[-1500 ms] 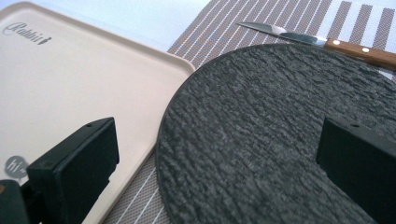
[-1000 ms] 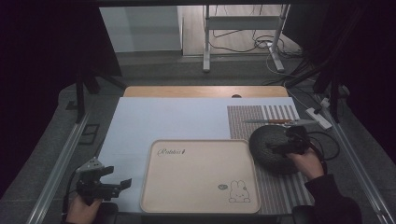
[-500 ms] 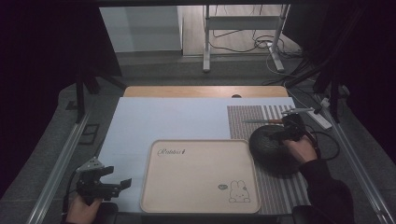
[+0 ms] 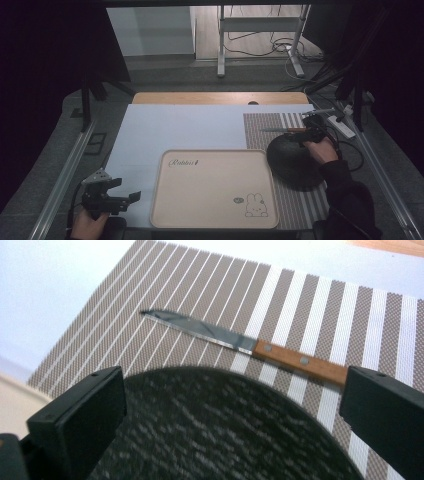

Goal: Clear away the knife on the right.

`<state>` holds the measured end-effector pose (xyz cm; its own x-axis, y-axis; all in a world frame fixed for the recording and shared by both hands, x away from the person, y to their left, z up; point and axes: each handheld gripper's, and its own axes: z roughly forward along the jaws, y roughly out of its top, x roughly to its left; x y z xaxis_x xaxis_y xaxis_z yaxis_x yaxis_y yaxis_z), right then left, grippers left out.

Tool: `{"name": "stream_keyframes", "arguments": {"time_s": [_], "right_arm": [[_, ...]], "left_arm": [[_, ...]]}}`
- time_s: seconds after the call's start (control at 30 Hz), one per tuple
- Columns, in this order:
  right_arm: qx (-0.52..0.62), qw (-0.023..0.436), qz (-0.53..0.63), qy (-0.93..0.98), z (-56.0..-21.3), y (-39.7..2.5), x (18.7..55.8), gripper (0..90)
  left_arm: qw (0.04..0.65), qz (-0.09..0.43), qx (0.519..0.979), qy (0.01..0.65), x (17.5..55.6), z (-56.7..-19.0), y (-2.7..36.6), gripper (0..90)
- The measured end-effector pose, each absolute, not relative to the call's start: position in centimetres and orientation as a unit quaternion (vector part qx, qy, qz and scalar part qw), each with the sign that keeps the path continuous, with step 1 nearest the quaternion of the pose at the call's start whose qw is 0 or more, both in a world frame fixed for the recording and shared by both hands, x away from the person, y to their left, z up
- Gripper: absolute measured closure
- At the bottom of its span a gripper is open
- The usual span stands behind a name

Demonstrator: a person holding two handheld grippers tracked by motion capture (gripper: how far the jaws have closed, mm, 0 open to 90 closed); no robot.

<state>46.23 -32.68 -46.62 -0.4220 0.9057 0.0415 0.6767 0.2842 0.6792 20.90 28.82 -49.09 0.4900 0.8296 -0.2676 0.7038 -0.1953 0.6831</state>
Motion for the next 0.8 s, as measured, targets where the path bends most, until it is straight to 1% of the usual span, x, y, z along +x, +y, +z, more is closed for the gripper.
{"name": "stream_keyframes", "arguments": {"time_s": [0.8], "right_arm": [[0.537,0.188,0.256,0.782,-47.5,-33.9,51.4,0.0]], "left_arm": [[0.392,0.077,0.77,0.498,21.0,-49.1,28.8,3.6]]}}
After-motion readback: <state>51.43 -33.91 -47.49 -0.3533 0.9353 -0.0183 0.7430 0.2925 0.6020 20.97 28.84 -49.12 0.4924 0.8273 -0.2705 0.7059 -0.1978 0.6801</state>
